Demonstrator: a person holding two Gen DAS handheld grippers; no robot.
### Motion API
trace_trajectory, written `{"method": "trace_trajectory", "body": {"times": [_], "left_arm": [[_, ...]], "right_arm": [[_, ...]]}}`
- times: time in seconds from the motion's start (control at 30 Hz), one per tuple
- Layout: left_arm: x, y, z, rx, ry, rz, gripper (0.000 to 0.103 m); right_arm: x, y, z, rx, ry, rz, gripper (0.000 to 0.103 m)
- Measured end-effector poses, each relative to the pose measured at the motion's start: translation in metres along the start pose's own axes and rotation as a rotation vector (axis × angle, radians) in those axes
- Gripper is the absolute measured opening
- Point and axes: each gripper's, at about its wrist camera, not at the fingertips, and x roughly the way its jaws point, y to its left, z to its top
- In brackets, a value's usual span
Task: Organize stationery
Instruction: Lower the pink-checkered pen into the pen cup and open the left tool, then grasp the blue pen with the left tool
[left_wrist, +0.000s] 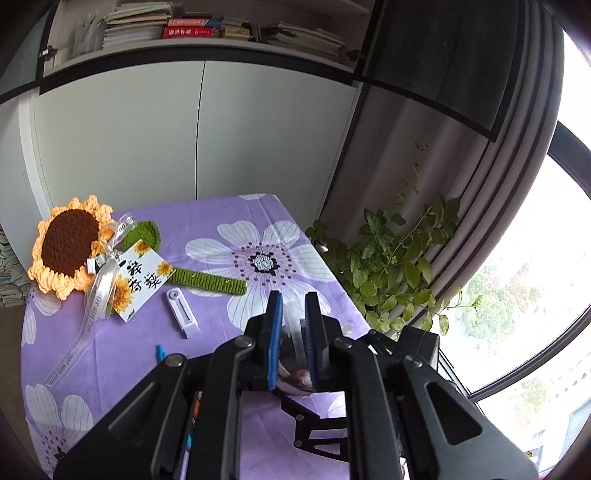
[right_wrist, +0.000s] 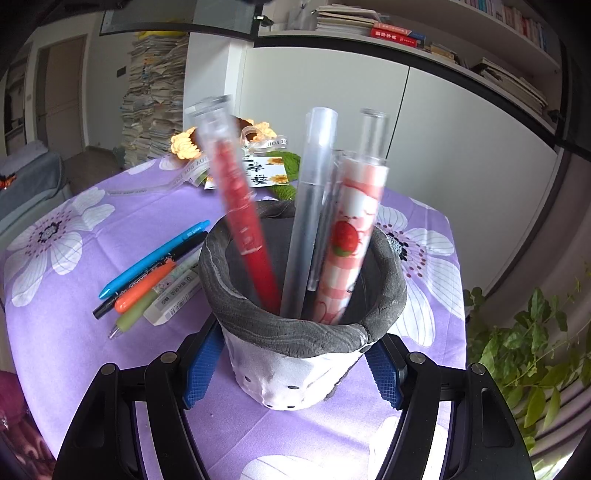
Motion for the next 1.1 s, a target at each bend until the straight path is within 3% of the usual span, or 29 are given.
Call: {"method": "trace_trajectory", "body": {"times": [0.17, 0.3, 0.43, 0.57, 0.67, 0.8, 1.1], "left_arm": [[-0.003, 0.010, -0.002, -0.013, -0.010, 0.030, 0.010], [-0.002, 0.031, -0.008, -0.038, 0.000, 0.104, 0.012], [0.021, 0.070, -0.022, -0.129, 0.097, 0.196, 0.018], [0.056, 0.106, -0.036, -0.212, 0.216, 0.276, 0.032], [0.080, 0.127, -0.046, -0.262, 0.297, 0.308, 0.033], [0.096, 0.143, -0.056, -0.322, 0.352, 0.315, 0.031], [0.105, 0.139, -0.054, -0.296, 0.346, 0.319, 0.029]], "right_arm": [[0.000, 0.001, -0.001, 0.001, 0.001, 0.000, 0.072], [0.000, 0.000, -0.001, 0.001, 0.001, 0.000, 0.072], [0.000, 0.001, -0.001, 0.000, 0.001, 0.000, 0.072], [0.000, 0.001, -0.001, 0.000, 0.001, -0.001, 0.072], [0.000, 0.000, -0.001, 0.000, 0.002, 0.000, 0.072], [0.000, 0.000, -0.001, 0.000, 0.002, 0.000, 0.072], [0.000, 0.000, -0.001, 0.003, 0.005, 0.001, 0.073]]}}
